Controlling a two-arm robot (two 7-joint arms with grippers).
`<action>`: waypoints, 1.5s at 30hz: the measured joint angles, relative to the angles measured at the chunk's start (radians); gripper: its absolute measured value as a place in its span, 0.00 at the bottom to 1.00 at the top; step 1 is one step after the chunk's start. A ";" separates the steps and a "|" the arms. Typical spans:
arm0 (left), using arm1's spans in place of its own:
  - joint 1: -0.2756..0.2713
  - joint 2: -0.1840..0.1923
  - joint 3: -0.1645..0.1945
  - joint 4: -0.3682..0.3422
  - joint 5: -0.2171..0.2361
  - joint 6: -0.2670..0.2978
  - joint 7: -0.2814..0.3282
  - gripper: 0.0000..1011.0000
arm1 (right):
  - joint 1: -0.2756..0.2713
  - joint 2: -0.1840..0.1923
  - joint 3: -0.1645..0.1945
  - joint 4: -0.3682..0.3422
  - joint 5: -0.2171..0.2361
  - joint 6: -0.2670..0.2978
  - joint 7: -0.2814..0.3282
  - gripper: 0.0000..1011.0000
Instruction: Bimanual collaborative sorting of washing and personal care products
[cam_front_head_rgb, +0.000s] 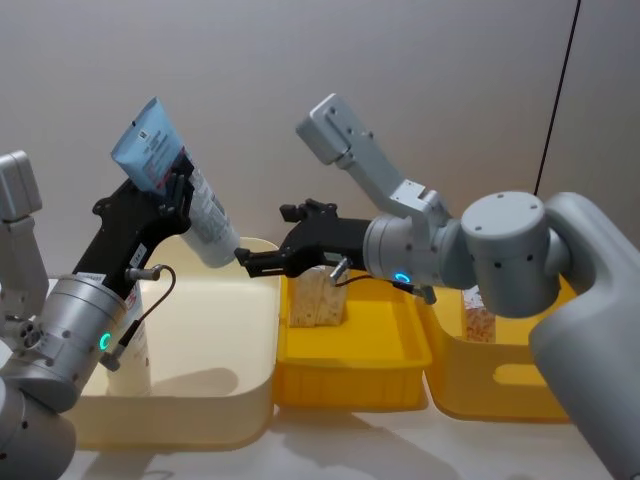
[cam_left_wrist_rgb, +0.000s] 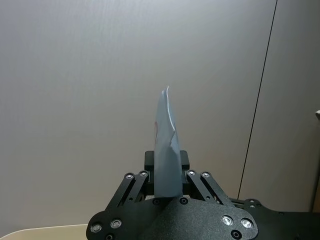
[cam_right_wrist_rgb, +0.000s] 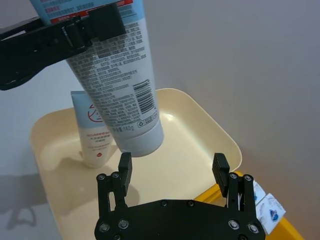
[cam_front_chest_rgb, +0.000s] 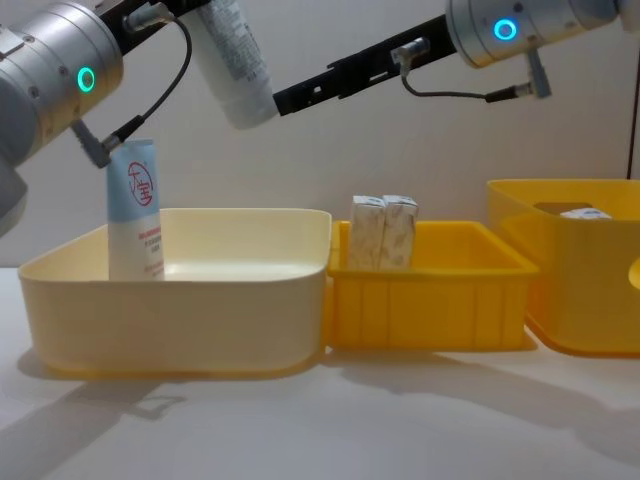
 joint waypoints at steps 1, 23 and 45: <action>0.001 0.000 0.000 -0.001 0.001 0.000 0.000 0.26 | 0.006 0.001 -0.006 0.004 0.003 0.012 0.014 0.99; 0.018 0.006 -0.004 -0.017 0.010 0.005 0.005 0.26 | 0.089 0.050 -0.106 0.023 -0.030 0.078 0.101 0.99; 0.014 0.002 -0.004 0.000 0.012 0.001 0.003 0.26 | 0.125 0.040 -0.160 0.055 -0.038 0.065 0.112 0.99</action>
